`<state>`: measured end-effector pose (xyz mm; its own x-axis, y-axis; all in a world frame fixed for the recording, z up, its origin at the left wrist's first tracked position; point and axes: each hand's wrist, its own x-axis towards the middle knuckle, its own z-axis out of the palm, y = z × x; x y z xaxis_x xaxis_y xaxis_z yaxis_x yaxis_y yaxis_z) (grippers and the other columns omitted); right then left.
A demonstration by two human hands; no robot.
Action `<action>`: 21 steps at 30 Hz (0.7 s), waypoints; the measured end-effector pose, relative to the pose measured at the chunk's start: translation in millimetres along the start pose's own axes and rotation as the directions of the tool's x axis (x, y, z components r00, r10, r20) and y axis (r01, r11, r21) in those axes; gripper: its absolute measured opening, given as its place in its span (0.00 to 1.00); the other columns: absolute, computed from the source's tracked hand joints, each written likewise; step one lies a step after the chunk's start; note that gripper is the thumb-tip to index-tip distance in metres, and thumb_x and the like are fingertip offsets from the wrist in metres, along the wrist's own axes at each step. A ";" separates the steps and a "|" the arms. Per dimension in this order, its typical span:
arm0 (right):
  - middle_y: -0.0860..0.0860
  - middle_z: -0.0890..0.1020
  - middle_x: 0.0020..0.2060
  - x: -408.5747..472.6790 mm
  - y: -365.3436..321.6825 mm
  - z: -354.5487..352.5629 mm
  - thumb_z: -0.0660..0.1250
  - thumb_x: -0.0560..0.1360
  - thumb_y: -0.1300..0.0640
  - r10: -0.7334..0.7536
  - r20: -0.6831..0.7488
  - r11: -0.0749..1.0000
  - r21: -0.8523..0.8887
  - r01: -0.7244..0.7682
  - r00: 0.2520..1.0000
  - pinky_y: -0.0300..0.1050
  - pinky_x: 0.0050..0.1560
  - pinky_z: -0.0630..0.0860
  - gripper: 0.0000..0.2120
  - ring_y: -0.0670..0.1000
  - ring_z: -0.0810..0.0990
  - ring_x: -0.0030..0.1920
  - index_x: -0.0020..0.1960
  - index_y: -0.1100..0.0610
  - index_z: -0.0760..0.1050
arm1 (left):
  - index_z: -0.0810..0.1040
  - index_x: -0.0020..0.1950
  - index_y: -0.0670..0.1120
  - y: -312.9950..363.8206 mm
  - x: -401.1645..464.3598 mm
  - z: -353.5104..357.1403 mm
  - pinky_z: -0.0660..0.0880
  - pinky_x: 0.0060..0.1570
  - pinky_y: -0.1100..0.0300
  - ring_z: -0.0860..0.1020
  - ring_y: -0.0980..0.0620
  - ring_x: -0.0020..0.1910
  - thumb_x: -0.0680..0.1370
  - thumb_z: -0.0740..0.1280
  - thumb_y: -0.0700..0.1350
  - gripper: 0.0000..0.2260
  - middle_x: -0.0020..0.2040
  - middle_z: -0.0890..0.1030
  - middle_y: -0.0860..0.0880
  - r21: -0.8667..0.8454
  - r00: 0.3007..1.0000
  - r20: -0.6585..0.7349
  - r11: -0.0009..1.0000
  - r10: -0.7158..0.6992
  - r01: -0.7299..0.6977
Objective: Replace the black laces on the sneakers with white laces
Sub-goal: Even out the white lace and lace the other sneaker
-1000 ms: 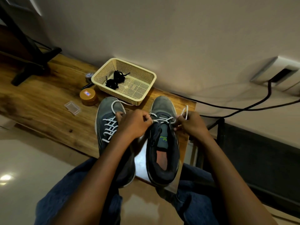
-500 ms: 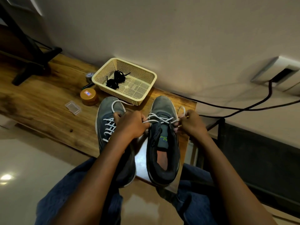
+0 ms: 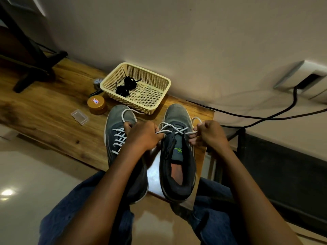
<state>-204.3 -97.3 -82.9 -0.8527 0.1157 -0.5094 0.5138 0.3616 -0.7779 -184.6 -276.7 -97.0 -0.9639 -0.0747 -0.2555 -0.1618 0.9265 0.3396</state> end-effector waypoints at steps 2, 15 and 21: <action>0.62 0.75 0.34 -1.0 -1.6 0.4 0.46 0.84 0.58 0.026 -0.010 0.998 0.055 -0.025 1.000 0.45 0.31 0.77 0.17 0.56 0.78 0.29 0.39 0.58 0.63 | 0.80 0.41 0.51 -0.2 -0.1 0.1 0.56 0.60 0.49 0.75 0.49 0.55 0.77 0.63 0.60 0.15 0.40 0.79 0.53 0.008 1.000 0.001 1.000 0.000 0.000; 0.58 0.78 0.34 -7.8 -1.7 -2.0 0.57 0.82 0.59 -0.040 -0.008 0.998 0.045 0.040 0.999 0.47 0.32 0.79 0.10 0.55 0.78 0.31 0.43 0.60 0.69 | 0.79 0.40 0.50 0.9 -1.1 -2.4 0.56 0.62 0.48 0.75 0.49 0.55 0.78 0.62 0.59 0.16 0.38 0.77 0.53 0.000 1.000 0.012 1.000 -0.001 0.001; 0.61 0.78 0.38 -9.0 -6.5 0.2 0.51 0.84 0.58 -0.012 -0.057 0.999 0.037 0.014 0.998 0.47 0.31 0.79 0.09 0.56 0.78 0.30 0.55 0.63 0.66 | 0.80 0.42 0.51 -0.4 -1.0 -1.0 0.56 0.62 0.48 0.75 0.49 0.55 0.78 0.62 0.59 0.15 0.40 0.78 0.52 -0.001 1.000 0.016 1.000 0.008 -0.008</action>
<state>-200.0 -100.9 -73.3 -0.8626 0.1644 -0.4784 0.5052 0.3289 -0.7979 -183.8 -277.4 -96.0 -0.9618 -0.0612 -0.2669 -0.1540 0.9268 0.3425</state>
